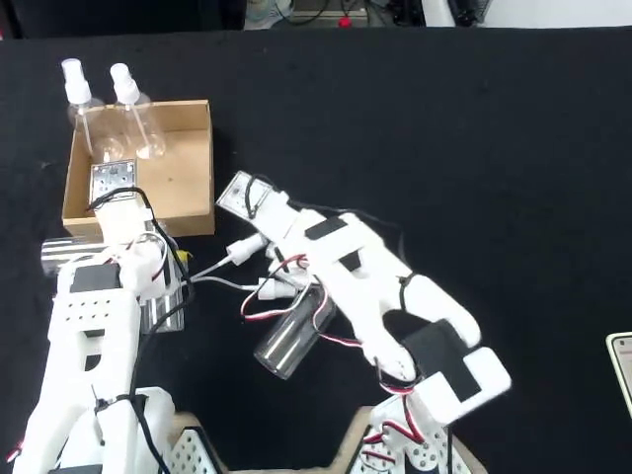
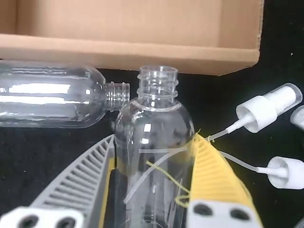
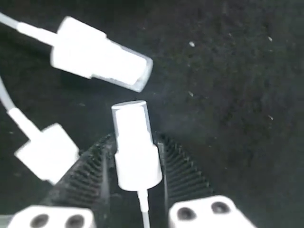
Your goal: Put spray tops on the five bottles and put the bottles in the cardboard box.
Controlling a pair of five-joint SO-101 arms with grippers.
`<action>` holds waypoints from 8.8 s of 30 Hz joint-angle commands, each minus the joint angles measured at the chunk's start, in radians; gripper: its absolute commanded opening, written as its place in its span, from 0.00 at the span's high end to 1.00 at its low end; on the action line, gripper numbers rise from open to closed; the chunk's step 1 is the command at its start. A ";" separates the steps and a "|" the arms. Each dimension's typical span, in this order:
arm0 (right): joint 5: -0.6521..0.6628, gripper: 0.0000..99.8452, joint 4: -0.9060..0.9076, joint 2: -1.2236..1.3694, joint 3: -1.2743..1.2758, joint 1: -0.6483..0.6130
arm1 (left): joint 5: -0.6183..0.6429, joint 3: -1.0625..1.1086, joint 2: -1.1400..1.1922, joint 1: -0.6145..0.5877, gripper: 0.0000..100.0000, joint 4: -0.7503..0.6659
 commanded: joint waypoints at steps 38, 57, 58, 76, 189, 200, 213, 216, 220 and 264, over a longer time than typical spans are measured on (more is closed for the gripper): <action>-0.770 0.99 0.255 -1.038 -0.254 0.249 | -0.049 -0.077 -0.066 0.211 0.86 0.140; -0.916 0.99 -0.061 -1.036 -0.252 0.104 | -0.041 0.367 -1.043 0.326 0.86 0.057; -0.914 0.99 -0.077 -1.036 -0.252 0.094 | -0.041 0.387 -1.086 0.352 0.86 0.054; -0.908 0.99 -0.506 -1.036 -0.024 0.028 | -0.046 0.450 -1.094 0.576 0.86 -0.394; -0.761 0.99 -0.671 -1.021 0.128 -0.003 | -0.049 0.593 -1.094 0.611 0.86 -0.545; -0.761 0.99 -0.671 -0.970 0.185 -0.005 | -0.049 0.593 -1.094 0.611 0.86 -0.545; -0.767 0.99 -0.637 -0.972 0.329 -0.006 | -0.049 0.593 -1.094 0.611 0.86 -0.545; -0.767 0.99 -0.519 -0.974 0.314 -0.006 | -0.049 0.593 -1.094 0.611 0.86 -0.545; -0.767 0.99 -0.330 -1.018 0.288 -0.005 | -0.049 0.593 -1.094 0.611 0.86 -0.545; -0.632 0.99 -0.034 -1.099 0.246 -0.094 | -0.049 0.613 -1.094 0.611 0.86 -0.551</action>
